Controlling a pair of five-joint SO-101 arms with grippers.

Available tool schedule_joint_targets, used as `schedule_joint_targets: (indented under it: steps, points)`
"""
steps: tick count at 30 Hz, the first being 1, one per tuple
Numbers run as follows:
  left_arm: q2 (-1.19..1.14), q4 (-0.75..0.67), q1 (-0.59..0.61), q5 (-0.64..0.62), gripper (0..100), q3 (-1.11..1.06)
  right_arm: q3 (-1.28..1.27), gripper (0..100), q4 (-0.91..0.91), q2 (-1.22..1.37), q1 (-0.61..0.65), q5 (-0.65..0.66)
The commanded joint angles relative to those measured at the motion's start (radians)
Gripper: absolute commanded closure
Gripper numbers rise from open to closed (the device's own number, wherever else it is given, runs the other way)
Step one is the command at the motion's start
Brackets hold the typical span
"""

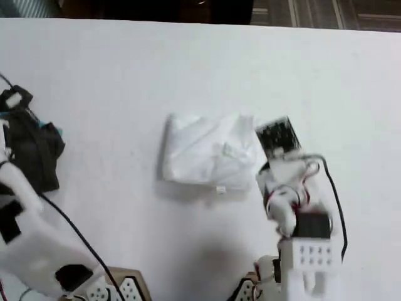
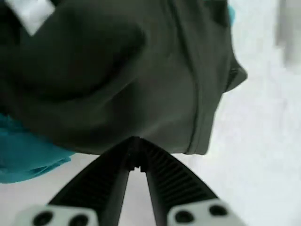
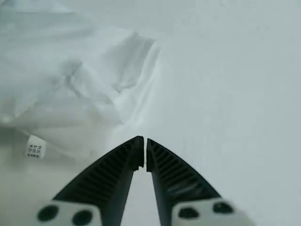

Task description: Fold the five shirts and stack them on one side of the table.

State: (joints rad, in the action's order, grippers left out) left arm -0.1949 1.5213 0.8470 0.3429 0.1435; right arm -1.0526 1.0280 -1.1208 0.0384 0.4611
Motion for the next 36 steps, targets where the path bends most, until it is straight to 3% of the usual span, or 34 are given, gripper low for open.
schedule_joint_targets:
  steps: [1,8,13,20,28,36]
  points:
    - [0.267,-0.252,0.021,0.037,97,-0.375,0.236,97.8,-0.004,0.343,0.027,-0.014]
    - [0.649,-0.681,0.0,0.048,97,-1.043,0.733,97.8,0.211,0.812,0.116,-0.017]
    - [0.81,-0.864,-0.021,0.046,97,-1.308,0.939,97.8,0.282,0.967,0.216,-0.017]
    - [0.824,-0.89,-0.071,0.04,97,-1.362,1.003,97.8,0.252,1.178,0.314,-0.017]
    - [0.784,-0.895,-0.078,-0.052,97,-1.357,1.092,97.8,0.26,1.346,0.318,-0.017]
    - [0.784,-0.898,-0.077,-0.057,97,-1.359,1.119,97.8,0.335,1.431,0.311,-0.009]
